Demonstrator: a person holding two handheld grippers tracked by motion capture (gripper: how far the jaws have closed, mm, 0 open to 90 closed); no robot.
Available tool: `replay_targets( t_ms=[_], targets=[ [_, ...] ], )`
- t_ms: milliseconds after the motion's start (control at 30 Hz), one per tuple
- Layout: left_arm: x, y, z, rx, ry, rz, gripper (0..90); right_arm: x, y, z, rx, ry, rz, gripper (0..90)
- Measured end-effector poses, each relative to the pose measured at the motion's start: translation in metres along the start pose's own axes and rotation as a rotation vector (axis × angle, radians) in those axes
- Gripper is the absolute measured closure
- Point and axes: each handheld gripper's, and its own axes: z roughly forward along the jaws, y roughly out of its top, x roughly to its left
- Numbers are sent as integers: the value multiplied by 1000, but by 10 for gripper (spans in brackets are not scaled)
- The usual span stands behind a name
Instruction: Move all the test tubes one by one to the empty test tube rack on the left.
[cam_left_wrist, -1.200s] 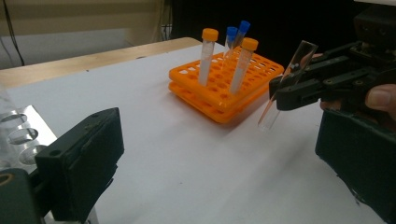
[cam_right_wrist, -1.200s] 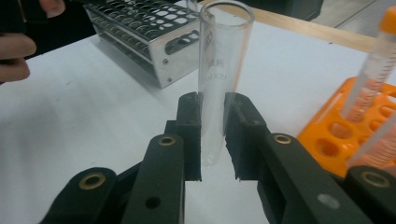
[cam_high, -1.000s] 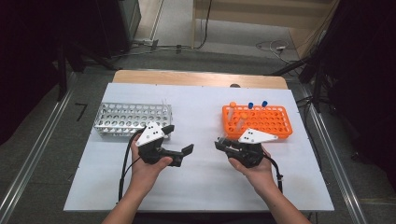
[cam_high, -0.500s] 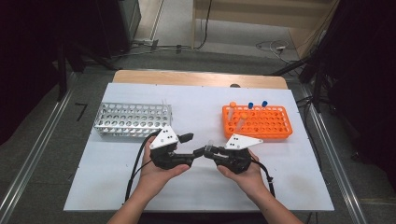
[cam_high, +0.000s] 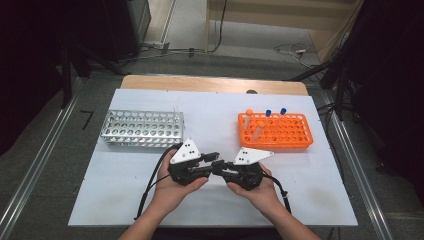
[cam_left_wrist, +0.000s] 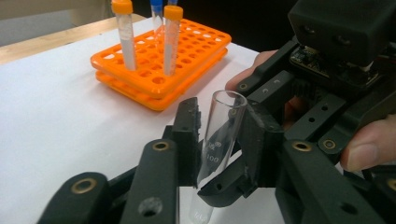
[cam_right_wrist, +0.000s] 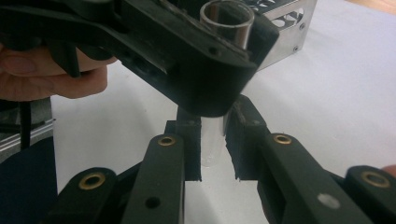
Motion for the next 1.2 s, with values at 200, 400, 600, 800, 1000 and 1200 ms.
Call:
replay_targets(
  t_ms=[200, 400, 600, 800, 1000, 1200],
  targets=[
    [0, 0, 0, 5, 12, 14, 748, 0, 0, 1, 5, 16, 4, 741],
    [1, -1, -1, 6, 14, 24, 758, 0, -1, 2, 7, 19, 15, 735],
    [6, 0, -7, -11, 29, 10, 759, 3, 0, -1, -10, 34, -14, 514],
    [15, 1, -14, -22, 56, 0, 759, -3, -1, -14, -42, 23, -11, 160],
    [26, 5, -24, -43, 90, -15, 759, -23, -13, -38, -82, 20, 33, 31],
    [40, 12, -37, -73, 132, -30, 759, -38, -29, -60, -81, -26, 67, 23]
  ],
)
